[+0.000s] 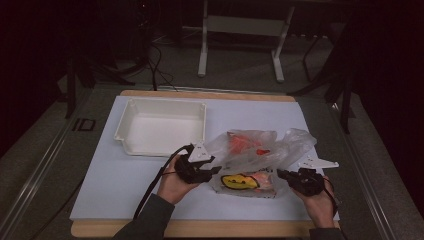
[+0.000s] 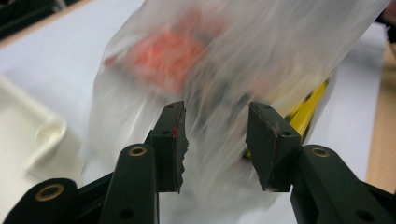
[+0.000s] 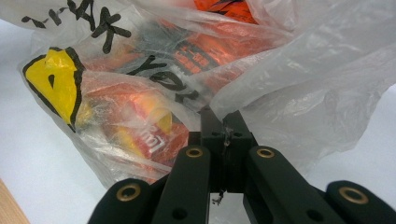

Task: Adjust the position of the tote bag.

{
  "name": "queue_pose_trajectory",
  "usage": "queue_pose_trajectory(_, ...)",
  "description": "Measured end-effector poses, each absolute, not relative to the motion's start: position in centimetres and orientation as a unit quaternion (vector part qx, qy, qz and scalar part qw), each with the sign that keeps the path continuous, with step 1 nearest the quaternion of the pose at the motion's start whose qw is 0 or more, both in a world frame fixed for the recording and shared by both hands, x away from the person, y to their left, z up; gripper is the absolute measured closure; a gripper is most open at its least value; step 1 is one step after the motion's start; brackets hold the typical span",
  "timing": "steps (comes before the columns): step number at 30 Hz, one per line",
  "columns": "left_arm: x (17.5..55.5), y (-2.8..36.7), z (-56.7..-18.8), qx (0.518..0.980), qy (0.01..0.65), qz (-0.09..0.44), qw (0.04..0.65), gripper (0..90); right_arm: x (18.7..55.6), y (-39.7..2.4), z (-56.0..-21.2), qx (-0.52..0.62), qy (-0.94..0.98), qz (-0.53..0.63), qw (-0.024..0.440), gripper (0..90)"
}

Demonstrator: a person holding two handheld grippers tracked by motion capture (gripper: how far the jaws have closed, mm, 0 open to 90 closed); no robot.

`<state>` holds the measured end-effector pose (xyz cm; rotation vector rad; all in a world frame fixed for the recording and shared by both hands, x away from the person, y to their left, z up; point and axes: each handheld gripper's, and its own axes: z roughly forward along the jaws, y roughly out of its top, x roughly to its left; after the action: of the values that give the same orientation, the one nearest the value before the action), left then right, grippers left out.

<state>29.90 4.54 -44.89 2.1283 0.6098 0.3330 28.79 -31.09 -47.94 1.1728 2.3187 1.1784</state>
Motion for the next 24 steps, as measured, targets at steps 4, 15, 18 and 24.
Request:
queue_pose_trajectory(4,30.1,2.6,-44.2,0.86,0.223,0.139,0.438,56.4,28.7,-31.0,-47.9,0.405,0.805,0.407,0.146,89.5)
queue_pose_trajectory(15,31.6,0.6,-46.1,0.878,0.21,0.133,0.408,86.4,28.3,-31.3,-47.9,0.395,0.811,0.405,0.146,89.3)
queue_pose_trajectory(18,31.5,1.4,-46.5,0.875,0.223,0.135,0.408,90.0,28.0,-31.6,-48.1,0.396,0.812,0.404,0.144,89.3)
queue_pose_trajectory(24,31.2,3.9,-47.4,0.865,0.255,0.137,0.41,90.0,27.4,-32.1,-48.7,0.401,0.812,0.401,0.139,89.5)
